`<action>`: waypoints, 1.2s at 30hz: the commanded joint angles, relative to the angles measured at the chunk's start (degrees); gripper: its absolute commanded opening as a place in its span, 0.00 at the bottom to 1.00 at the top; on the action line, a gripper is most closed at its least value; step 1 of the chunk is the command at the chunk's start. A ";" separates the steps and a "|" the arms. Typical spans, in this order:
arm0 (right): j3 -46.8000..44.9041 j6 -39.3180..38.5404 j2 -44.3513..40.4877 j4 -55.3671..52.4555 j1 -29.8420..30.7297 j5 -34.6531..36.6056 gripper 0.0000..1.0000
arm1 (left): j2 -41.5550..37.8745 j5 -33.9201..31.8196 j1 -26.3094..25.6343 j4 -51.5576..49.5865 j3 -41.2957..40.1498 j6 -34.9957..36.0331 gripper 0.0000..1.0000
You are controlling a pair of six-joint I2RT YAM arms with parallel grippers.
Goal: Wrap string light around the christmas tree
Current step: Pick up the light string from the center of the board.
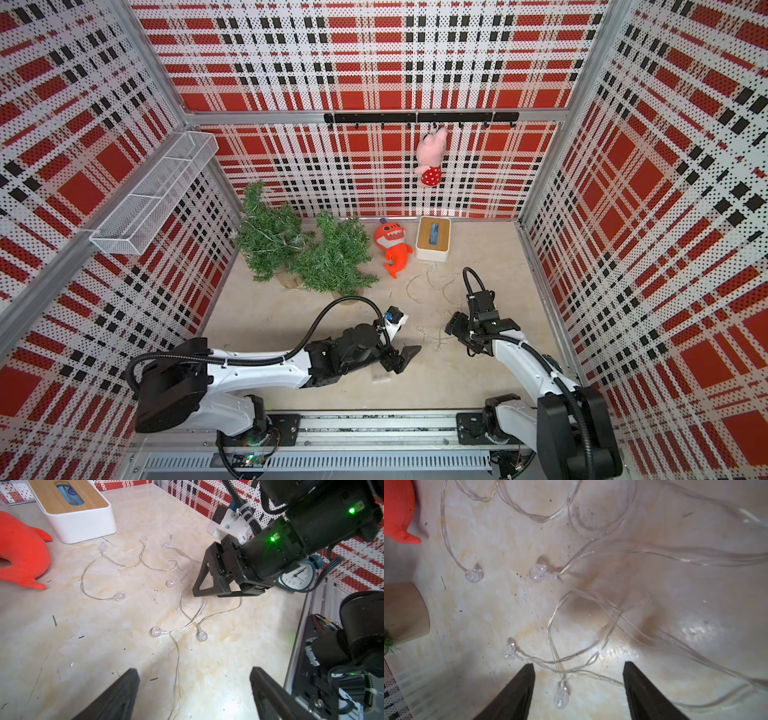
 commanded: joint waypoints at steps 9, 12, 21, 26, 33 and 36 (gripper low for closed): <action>-4.55 4.11 -4.96 10.81 1.08 -3.93 0.06 | -7.94 3.74 5.86 9.64 -4.92 -1.06 0.83; -1.47 2.75 -11.62 3.45 3.61 -3.17 0.00 | -10.58 6.01 6.77 17.27 -9.75 2.32 0.86; 13.08 -0.46 -13.64 -6.91 11.04 -4.47 0.00 | 0.87 16.16 10.09 33.59 -9.10 7.99 0.92; 15.44 0.12 -12.78 -6.44 12.49 -5.09 0.00 | 9.40 20.88 10.68 34.31 -1.88 8.48 0.87; 17.65 1.01 -13.63 -6.52 13.82 -5.35 0.00 | 17.50 23.23 11.55 35.39 4.71 6.47 0.76; 17.68 1.65 -13.80 -5.83 13.86 -6.22 0.00 | 19.94 25.32 11.44 35.47 7.03 5.26 0.71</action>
